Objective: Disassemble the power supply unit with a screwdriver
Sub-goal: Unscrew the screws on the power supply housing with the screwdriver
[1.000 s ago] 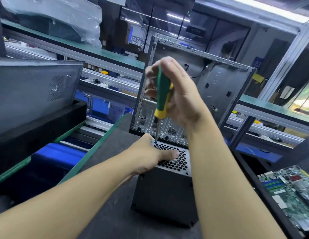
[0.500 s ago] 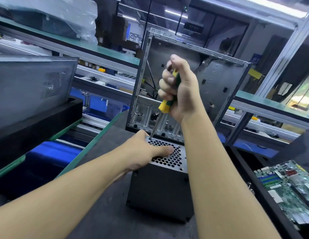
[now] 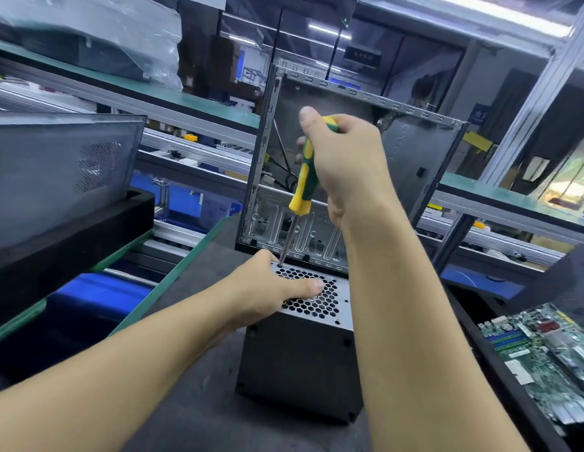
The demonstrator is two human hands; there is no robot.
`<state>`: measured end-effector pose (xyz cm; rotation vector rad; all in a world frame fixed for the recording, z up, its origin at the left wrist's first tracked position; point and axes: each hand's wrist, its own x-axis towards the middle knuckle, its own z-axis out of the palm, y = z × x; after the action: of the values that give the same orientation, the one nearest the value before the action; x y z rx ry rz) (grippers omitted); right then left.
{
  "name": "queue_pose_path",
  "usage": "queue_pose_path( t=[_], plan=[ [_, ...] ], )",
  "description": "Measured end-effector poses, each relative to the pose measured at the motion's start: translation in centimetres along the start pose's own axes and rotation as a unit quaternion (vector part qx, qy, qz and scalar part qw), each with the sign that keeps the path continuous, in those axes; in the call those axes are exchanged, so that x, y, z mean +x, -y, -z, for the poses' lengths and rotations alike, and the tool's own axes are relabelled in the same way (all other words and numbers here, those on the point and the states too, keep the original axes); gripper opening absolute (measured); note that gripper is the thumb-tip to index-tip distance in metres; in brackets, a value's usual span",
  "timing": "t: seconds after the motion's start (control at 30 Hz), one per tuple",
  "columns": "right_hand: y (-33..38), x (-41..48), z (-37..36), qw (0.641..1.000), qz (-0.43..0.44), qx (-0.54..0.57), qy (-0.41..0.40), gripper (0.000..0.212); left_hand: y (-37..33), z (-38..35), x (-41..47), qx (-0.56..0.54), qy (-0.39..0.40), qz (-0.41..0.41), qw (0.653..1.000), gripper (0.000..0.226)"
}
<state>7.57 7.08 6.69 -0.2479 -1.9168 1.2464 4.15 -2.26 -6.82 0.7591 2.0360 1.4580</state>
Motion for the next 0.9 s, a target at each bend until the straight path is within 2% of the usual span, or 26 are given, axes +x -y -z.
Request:
queue_pose_path(
  t=[0.13, 0.2, 0.27, 0.3, 0.33, 0.4, 0.47, 0.5, 0.57, 0.67, 0.73, 0.8, 0.83, 0.9],
  plan=[
    [1.1, -0.9, -2.4, 0.997, -0.034, 0.042, 0.061, 0.020, -0.1, -0.1, 0.1, 0.019, -0.004, 0.007, 1.000, 0.120],
    [0.8, -1.3, -3.3, 0.994, -0.024, 0.097, 0.048, 0.015, -0.2, 0.0, 0.1, 0.019, -0.017, 0.015, 1.000, 0.120],
    [0.3, -1.0, -3.0, 0.982, -0.018, 0.172, 0.076, 0.020, -0.2, 0.0, 0.2, 0.008, -0.023, 0.016, 1.000, 0.113],
    [0.1, -0.7, -2.6, 0.970, -0.023, 0.203, 0.131, 0.025, -0.1, 0.0, 0.2, -0.002, -0.020, 0.013, 1.000, 0.109],
    [-0.2, -0.2, -2.0, 0.951, -0.031, 0.230, 0.204, 0.027, 0.0, 0.0, 0.2, -0.007, -0.018, 0.007, 1.000, 0.105],
    [-0.7, 0.4, -1.1, 0.888, -0.041, 0.302, 0.344, 0.021, 0.2, -0.1, 0.2, -0.001, -0.022, -0.003, 1.000, 0.106],
    [-1.1, 0.7, -0.5, 0.833, -0.042, 0.363, 0.415, 0.017, 0.2, -0.1, 0.1, 0.005, -0.025, -0.007, 1.000, 0.109],
    [-1.3, 0.7, -0.3, 0.822, -0.045, 0.379, 0.422, 0.017, 0.2, -0.1, 0.0, 0.007, -0.025, -0.009, 1.000, 0.109],
    [-1.5, 0.6, -0.2, 0.835, -0.059, 0.382, 0.391, 0.018, 0.0, -0.1, -0.2, 0.011, -0.026, -0.007, 1.000, 0.111],
    [-1.0, 0.3, 0.2, 0.893, -0.088, 0.337, 0.285, 0.025, -0.1, -0.1, -0.1, 0.016, -0.026, -0.007, 0.999, 0.112],
    [-0.4, 0.1, 0.3, 0.941, -0.088, 0.257, 0.202, 0.023, -0.2, -0.1, -0.1, 0.011, -0.017, -0.002, 1.000, 0.114],
    [0.2, -0.1, -0.3, 0.988, -0.060, 0.106, 0.090, 0.027, -0.1, -0.1, 0.0, 0.014, -0.008, 0.008, 1.000, 0.114],
    [0.5, -0.2, -0.8, 0.998, -0.041, 0.042, 0.035, 0.030, 0.0, -0.1, 0.1, 0.020, -0.008, 0.013, 1.000, 0.113],
    [0.7, -0.8, -1.9, 0.999, -0.035, 0.011, -0.019, 0.029, -0.2, -0.1, 0.0, 0.028, -0.014, 0.021, 0.999, 0.115]
  ],
)
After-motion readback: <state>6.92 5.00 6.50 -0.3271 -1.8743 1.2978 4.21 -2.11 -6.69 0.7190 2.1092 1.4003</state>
